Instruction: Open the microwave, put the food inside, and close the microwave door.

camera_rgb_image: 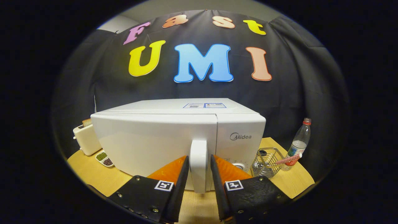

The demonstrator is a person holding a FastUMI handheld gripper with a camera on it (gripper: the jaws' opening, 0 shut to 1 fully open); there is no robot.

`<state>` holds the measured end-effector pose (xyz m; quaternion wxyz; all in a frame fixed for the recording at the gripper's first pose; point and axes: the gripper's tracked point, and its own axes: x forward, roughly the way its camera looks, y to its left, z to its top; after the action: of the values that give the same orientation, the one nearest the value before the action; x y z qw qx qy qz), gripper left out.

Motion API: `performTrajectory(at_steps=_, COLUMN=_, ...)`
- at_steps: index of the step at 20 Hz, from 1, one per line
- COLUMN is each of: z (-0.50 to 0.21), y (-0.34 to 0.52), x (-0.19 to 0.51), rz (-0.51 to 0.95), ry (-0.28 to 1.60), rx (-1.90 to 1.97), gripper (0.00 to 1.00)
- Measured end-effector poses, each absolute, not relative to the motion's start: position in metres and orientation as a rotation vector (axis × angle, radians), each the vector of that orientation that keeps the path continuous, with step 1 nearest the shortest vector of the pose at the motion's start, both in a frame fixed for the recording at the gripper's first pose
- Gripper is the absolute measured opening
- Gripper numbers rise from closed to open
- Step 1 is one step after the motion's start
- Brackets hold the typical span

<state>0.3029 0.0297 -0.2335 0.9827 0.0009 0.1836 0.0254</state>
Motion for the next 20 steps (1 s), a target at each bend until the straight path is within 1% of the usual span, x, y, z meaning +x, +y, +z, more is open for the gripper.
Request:
performTrajectory(at_steps=1, z=-0.239, y=0.031, x=0.308, rz=0.036, ry=0.367, rx=-0.007, gripper=0.37)
performTrajectory(at_steps=2, z=-0.234, y=0.032, x=0.300, rz=0.039, ry=0.366, rx=-0.021, gripper=0.27)
performTrajectory(at_steps=4, z=-0.235, y=0.031, x=0.302, rz=0.027, ry=0.372, rx=-0.019, gripper=0.27)
performTrajectory(at_steps=5, z=-0.234, y=0.031, x=0.302, rz=0.037, ry=0.382, rx=-0.012, gripper=0.19)
performTrajectory(at_steps=7, z=-0.236, y=0.033, x=0.298, rz=0.062, ry=0.406, rx=-0.001, gripper=0.13)
performTrajectory(at_steps=8, z=-0.236, y=0.035, x=0.289, rz=0.070, ry=0.423, rx=-0.004, gripper=0.13)
performTrajectory(at_steps=10, z=-0.231, y=0.037, x=0.271, rz=0.076, ry=0.393, rx=-0.046, gripper=0.13)
performTrajectory(at_steps=15, z=-0.229, y=0.051, x=0.234, rz=0.081, ry=0.423, rx=0.003, gripper=0.13)
performTrajectory(at_steps=16, z=-0.227, y=0.055, x=0.225, rz=0.094, ry=0.433, rx=0.014, gripper=0.15)
performTrajectory(at_steps=17, z=-0.227, y=0.059, x=0.216, rz=0.108, ry=0.441, rx=0.022, gripper=0.19)
performTrajectory(at_steps=20, z=-0.224, y=0.073, x=0.191, rz=0.144, ry=0.451, rx=0.018, gripper=0.21)
